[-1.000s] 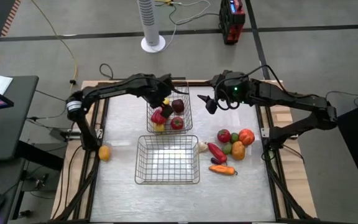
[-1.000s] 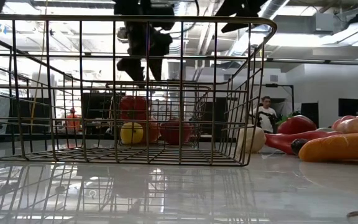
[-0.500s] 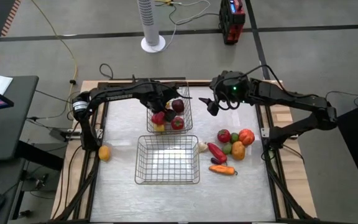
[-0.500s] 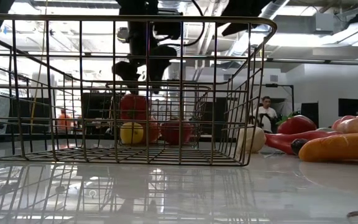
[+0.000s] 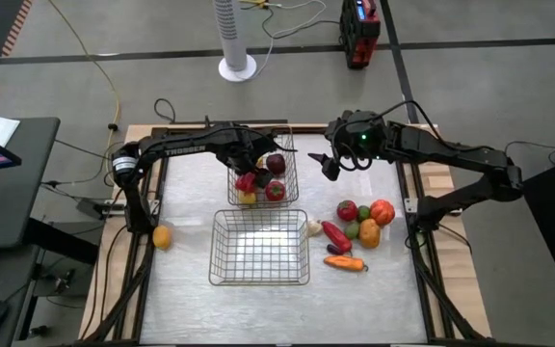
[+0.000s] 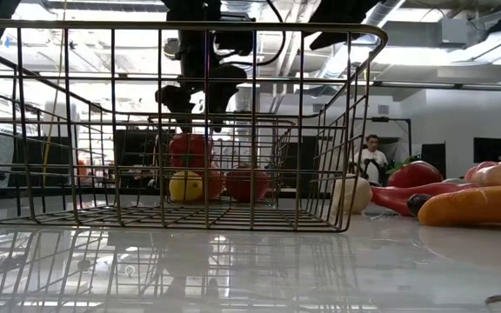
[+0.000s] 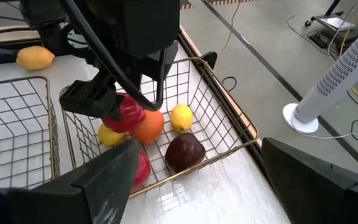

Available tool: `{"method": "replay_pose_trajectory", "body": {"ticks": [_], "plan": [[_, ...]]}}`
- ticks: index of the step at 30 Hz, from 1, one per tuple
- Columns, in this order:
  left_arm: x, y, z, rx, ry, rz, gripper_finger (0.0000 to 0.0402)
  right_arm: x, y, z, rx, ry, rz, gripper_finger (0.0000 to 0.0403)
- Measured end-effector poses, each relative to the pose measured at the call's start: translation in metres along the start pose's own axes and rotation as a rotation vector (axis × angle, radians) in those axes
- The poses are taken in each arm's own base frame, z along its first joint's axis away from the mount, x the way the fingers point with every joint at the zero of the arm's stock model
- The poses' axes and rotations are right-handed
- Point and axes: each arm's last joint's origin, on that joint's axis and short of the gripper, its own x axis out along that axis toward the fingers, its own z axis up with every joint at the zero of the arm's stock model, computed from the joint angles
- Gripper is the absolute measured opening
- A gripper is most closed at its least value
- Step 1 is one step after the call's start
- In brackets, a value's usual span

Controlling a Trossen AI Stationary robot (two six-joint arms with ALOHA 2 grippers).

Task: Sort produce into baskets
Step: Put the red bell pepper into the bottom wire basket

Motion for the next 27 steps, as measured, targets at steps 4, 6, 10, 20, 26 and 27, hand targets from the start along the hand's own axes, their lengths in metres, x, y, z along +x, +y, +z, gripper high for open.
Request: {"method": "replay_pose_trajectory", "body": {"ticks": [4,6,10,20,26,27], "plan": [[0.0001,-0.0001,-0.0001,0.0,0.0,0.0,0.0344,0.0,0.0,-0.0009,-0.001,0.009,0.0,0.0365],[0.0001,-0.0001,-0.0001,0.0,0.0,0.0,0.0344,0.0,0.0,-0.0012,-0.002,0.012,0.0,0.0365],[0.0,-0.0001,-0.0002,0.0,0.0,0.0,0.0344,0.0,0.0001,-0.0024,-0.004,0.024,0.001,0.0364],[0.0,-0.0002,-0.0003,0.0,0.005,-0.007,0.0344,0.0,0.0001,-0.0027,0.004,0.027,0.001,0.0345],[0.0,-0.0002,-0.0004,0.0,0.005,-0.007,0.0344,0.0,0.0001,-0.0027,0.006,0.027,0.001,0.0334],[0.0,-0.0002,-0.0004,0.0,0.005,-0.007,0.0344,0.0,0.0001,-0.0027,0.006,0.027,0.001,0.0333]]}}
